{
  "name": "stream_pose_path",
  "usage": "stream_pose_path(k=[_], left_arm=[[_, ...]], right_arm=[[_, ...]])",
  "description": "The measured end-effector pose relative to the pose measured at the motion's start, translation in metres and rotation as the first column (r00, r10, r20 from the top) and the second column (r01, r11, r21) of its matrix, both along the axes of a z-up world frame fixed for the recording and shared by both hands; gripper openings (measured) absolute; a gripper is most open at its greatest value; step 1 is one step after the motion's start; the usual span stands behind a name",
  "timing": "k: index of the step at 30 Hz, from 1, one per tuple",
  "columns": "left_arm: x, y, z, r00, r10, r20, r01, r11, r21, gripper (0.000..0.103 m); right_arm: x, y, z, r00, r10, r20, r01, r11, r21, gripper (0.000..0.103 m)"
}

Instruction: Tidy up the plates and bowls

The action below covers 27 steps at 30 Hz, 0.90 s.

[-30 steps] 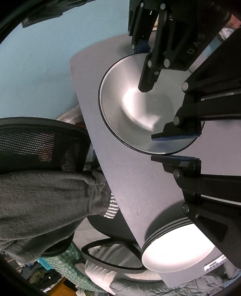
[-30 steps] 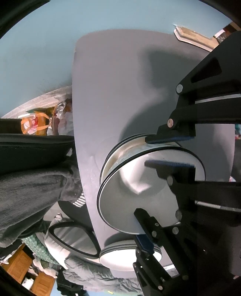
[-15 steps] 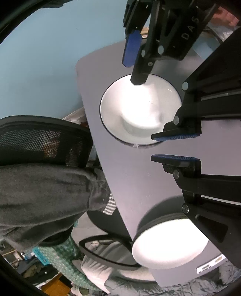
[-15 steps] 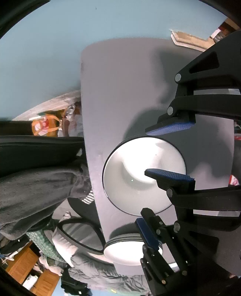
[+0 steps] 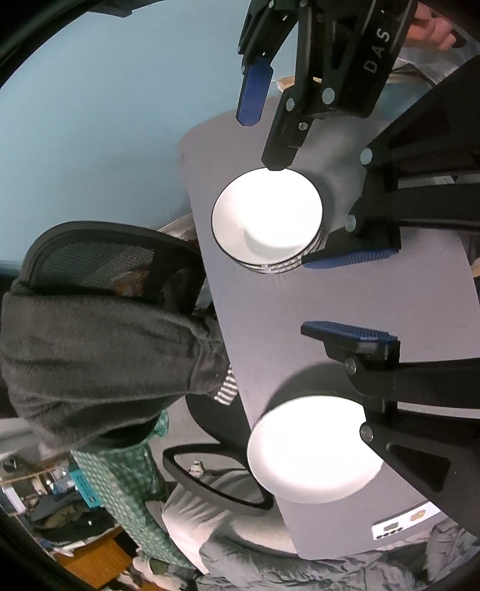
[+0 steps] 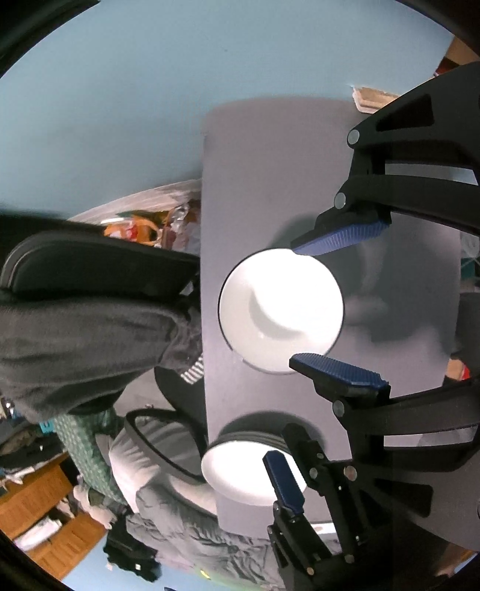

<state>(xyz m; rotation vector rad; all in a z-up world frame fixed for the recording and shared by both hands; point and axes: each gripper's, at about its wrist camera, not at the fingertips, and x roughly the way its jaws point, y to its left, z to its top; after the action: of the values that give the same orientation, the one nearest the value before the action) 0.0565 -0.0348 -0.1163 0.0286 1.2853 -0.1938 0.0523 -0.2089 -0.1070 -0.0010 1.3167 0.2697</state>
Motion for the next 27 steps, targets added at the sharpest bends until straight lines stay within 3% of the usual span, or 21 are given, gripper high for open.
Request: stream_pose_path(k=[7, 10, 25, 27], left_arm=[[-0.017, 0.022, 0.015, 0.999, 0.039, 0.012, -0.039, 0.999, 0.010, 0.036], [-0.025, 0.031, 0.022, 0.998, 0.064, 0.021, -0.064, 0.998, 0.005, 0.051], [-0.046, 0.054, 0.024, 0.988, 0.151, -0.023, -0.152, 0.988, -0.035, 0.056], [-0.046, 0.050, 0.022, 0.989, 0.149, -0.024, -0.150, 0.988, -0.039, 0.066]], right_arm=[[-0.009, 0.020, 0.014, 0.999, 0.037, 0.031, -0.037, 0.999, 0.014, 0.063], [-0.013, 0.029, 0.016, 0.998, 0.054, 0.034, -0.055, 0.998, 0.026, 0.064], [-0.028, 0.035, 0.020, 0.993, 0.119, 0.026, -0.119, 0.993, 0.012, 0.068], [-0.028, 0.028, 0.018, 0.993, 0.113, 0.017, -0.113, 0.994, 0.008, 0.068]])
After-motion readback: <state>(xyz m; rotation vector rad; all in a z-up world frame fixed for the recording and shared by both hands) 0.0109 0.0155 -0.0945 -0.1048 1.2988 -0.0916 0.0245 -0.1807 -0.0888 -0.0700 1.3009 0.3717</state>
